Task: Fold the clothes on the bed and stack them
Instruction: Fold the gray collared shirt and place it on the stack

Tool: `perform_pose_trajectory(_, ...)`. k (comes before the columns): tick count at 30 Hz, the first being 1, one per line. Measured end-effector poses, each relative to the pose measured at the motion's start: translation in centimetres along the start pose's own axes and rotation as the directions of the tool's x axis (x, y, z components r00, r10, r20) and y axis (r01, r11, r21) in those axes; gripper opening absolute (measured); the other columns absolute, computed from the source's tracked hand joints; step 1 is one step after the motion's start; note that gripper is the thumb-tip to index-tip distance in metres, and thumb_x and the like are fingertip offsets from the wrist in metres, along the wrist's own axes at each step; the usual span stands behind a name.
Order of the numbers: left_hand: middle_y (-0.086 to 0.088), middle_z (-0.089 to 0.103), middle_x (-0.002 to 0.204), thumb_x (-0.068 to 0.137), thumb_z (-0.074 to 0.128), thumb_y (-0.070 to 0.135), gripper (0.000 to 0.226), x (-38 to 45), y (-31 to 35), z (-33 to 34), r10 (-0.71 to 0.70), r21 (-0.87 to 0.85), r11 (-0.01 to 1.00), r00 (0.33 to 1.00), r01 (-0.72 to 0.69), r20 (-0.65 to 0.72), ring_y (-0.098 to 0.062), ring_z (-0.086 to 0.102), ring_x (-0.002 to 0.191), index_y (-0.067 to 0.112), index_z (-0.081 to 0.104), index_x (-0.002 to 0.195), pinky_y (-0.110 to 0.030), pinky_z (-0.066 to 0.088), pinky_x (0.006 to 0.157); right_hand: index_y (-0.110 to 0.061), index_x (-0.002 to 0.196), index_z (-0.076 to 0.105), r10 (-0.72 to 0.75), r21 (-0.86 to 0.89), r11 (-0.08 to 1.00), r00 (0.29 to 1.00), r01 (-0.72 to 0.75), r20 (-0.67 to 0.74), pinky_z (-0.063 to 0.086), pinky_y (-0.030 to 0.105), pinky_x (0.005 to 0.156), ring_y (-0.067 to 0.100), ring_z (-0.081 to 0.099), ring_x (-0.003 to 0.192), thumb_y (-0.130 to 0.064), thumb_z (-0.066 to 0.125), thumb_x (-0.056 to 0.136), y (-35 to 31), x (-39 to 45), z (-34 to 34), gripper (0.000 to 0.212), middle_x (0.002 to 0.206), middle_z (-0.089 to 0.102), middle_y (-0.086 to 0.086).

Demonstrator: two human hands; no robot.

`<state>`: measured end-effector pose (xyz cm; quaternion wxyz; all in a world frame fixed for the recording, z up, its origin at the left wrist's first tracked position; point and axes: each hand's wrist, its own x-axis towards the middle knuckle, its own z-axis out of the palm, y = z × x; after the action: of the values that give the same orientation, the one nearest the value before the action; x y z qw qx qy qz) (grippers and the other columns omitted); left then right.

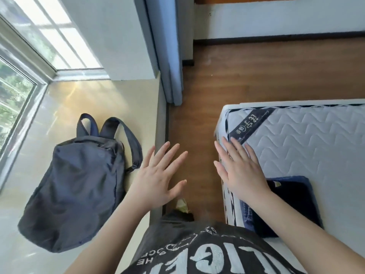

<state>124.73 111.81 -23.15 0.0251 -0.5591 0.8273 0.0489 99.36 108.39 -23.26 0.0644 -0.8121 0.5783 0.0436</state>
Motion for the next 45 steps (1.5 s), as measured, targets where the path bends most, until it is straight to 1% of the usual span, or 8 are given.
perform_pose_trajectory(3, 0.0, 0.023, 0.161, 0.094, 0.029, 0.063, 0.068, 2.6, -4.0, -0.3, -0.043, -0.007, 0.999, 0.999, 0.043, -0.009, -0.023, 0.011, 0.151, 0.032, 0.024, 0.154, -0.054, 0.015, 0.119, -0.02, 0.151, 0.037, 0.01, -0.025, 1.0, 1.0, -0.011, -0.021, 0.022, 0.05, 0.119, 0.027, 0.03, 0.145, -0.049, 0.014, 0.1, -1.1, 4.5, -1.0, 0.063, 0.157, 0.035, 0.004)
perform_pose_trajectory(7, -0.004, 0.024, 0.161, 0.093, 0.025, 0.064, 0.071, 6.4, -8.5, -1.1, -0.215, -0.001, 0.977, 0.977, 0.215, -0.007, -0.026, 0.014, 0.15, 0.029, 0.025, 0.154, -0.052, 0.011, 0.121, -0.017, 0.146, 0.045, 0.035, -0.022, 0.999, 0.998, -0.036, -0.045, 0.027, 0.051, 0.116, 0.028, 0.036, 0.142, -0.045, 0.023, 0.101, -1.6, 8.5, -2.3, 0.058, 0.153, 0.041, 0.005)
perform_pose_trajectory(16, -0.006, 0.032, 0.157, 0.094, 0.027, 0.063, 0.069, 16.8, -14.1, -2.8, -0.103, 0.015, 0.994, 0.991, 0.105, -0.08, -0.028, 0.022, 0.148, 0.027, 0.032, 0.152, -0.055, 0.017, 0.119, -0.017, 0.144, 0.048, 0.131, -0.013, 0.991, 0.988, -0.133, -0.077, 0.031, 0.052, 0.114, 0.032, 0.039, 0.14, -0.044, 0.022, 0.1, 0.0, 16.6, -3.9, 0.058, 0.149, 0.046, 0.009)
perform_pose_trajectory(24, -0.001, 0.026, 0.16, 0.093, 0.029, 0.063, 0.071, 29.4, -17.6, -4.0, -0.003, 0.084, 0.996, 0.998, 0.008, -0.059, -0.027, 0.014, 0.15, 0.024, 0.032, 0.153, -0.052, 0.016, 0.12, -0.016, 0.146, 0.045, 0.161, 0.031, 0.987, 0.984, -0.159, -0.079, 0.032, 0.05, 0.114, 0.031, 0.039, 0.14, -0.044, 0.027, 0.101, 5.3, 28.4, -4.0, 0.056, 0.15, 0.045, 0.009)
perform_pose_trajectory(30, -0.003, 0.03, 0.158, 0.094, 0.035, 0.06, 0.068, 39.3, -20.2, -6.2, 0.062, 0.128, 0.99, 0.995, -0.052, -0.081, -0.027, 0.02, 0.149, 0.022, 0.037, 0.15, -0.052, 0.023, 0.118, -0.017, 0.148, 0.041, 0.186, 0.072, 0.98, 0.982, -0.183, -0.038, 0.027, 0.05, 0.117, 0.03, 0.035, 0.142, -0.046, 0.022, 0.101, 10.6, 38.2, -4.6, 0.059, 0.153, 0.041, 0.008)
perform_pose_trajectory(35, -0.003, 0.037, 0.155, 0.095, 0.033, 0.059, 0.066, 47.6, -21.7, -6.6, 0.018, 0.132, 0.991, 0.994, -0.005, -0.103, -0.027, 0.027, 0.147, 0.022, 0.039, 0.15, -0.053, 0.022, 0.117, -0.017, 0.149, 0.039, 0.328, 0.102, 0.941, 0.943, -0.322, -0.055, 0.024, 0.05, 0.117, 0.03, 0.031, 0.144, -0.047, 0.019, 0.101, 14.4, 45.6, -6.2, 0.059, 0.155, 0.038, 0.007)
perform_pose_trajectory(39, -0.003, 0.038, 0.155, 0.096, 0.032, 0.06, 0.065, 54.7, -23.7, -6.1, 0.069, 0.097, 0.994, 0.991, -0.058, -0.115, -0.024, 0.027, 0.147, 0.023, 0.04, 0.149, -0.053, 0.024, 0.116, -0.018, 0.148, 0.041, 0.322, 0.079, 0.944, 0.947, -0.319, -0.017, 0.025, 0.049, 0.117, 0.03, 0.034, 0.143, -0.047, 0.019, 0.101, 15.3, 49.6, -6.4, 0.06, 0.154, 0.039, 0.007)
perform_pose_trajectory(45, -0.01, 0.043, 0.151, 0.093, 0.041, 0.053, 0.061, 65.3, -27.1, -6.3, 0.178, 0.085, 0.982, 0.975, -0.168, -0.135, -0.028, 0.031, 0.144, 0.019, 0.049, 0.142, -0.051, 0.028, 0.115, -0.016, 0.147, 0.044, 0.433, 0.069, 0.9, 0.901, -0.429, -0.037, 0.03, 0.049, 0.115, 0.03, 0.038, 0.141, -0.048, 0.019, 0.1, 17.4, 57.2, -7.8, 0.062, 0.152, 0.043, 0.008)
